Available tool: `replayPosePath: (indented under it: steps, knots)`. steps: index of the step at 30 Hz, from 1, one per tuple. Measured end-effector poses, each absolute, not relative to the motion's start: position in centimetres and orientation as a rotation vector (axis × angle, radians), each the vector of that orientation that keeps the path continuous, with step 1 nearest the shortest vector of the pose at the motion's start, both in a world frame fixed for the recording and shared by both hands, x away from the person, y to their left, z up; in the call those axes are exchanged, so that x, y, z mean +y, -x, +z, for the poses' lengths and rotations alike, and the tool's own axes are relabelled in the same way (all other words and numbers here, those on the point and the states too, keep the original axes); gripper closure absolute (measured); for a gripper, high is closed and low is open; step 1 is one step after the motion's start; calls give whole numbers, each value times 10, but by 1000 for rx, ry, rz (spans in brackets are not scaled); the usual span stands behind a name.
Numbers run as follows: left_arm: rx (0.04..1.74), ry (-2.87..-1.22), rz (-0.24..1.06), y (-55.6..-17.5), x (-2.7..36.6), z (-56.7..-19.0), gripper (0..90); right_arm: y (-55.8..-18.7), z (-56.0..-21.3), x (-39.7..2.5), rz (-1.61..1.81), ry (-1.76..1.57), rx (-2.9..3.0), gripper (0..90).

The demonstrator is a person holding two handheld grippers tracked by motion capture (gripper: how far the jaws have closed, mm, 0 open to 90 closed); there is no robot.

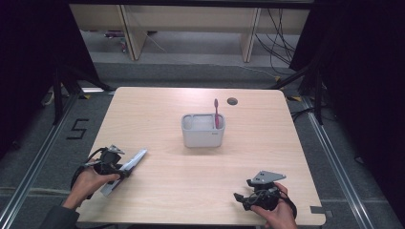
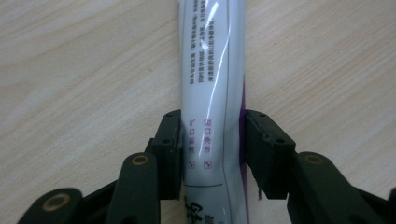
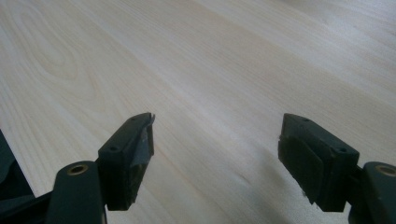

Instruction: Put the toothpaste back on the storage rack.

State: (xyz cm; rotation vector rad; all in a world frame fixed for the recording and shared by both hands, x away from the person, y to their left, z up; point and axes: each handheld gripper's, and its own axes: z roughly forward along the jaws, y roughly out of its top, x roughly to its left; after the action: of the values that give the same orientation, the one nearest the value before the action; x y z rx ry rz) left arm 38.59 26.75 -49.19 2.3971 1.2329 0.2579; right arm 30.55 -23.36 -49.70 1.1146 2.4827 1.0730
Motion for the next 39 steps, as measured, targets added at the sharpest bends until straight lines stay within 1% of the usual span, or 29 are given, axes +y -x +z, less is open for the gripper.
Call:
replayPosePath:
  steps: [3,8,10,11,12,13,17,23,28,31,32,34,39]
  knots:
    - [1222,-2413,274,-384,263,-491,588,-305,-497,-234,1077,-1114,2482,277]
    - [1211,-2436,249,-381,259,-488,607,-305,-496,-233,1080,-1132,2485,277]
    - [1197,-2434,220,-382,259,-487,642,-305,-496,-233,1078,-1131,2484,277]
    - [1188,-2436,206,-381,258,-487,688,-305,-496,-233,1080,-1126,2482,277]
    - [1179,-2468,204,-380,256,-488,705,-305,-497,-233,1080,-1121,2480,277]
    - [1175,-2486,201,-380,255,-489,708,-305,-497,-233,1077,-1110,2478,277]
    - [1180,-2472,196,-382,254,-489,717,-305,-496,-233,1079,-1128,2483,277]
    - [1123,-2544,222,-382,250,-487,724,-305,-497,-233,1078,-1121,2482,277]
    - [1124,-2557,208,-384,249,-487,729,-305,-497,-233,1075,-1114,2484,277]
    - [1130,-2595,173,-387,247,-484,729,-305,-497,-234,1076,-1114,2482,277]
    - [1117,-2595,186,-388,247,-485,730,-305,-497,-233,1079,-1122,2482,277]
    - [1132,-2608,159,-389,246,-484,730,-305,-497,-233,1079,-1121,2483,277]
    - [1126,-2639,143,-392,245,-483,731,-305,-497,-234,1077,-1115,2483,277]
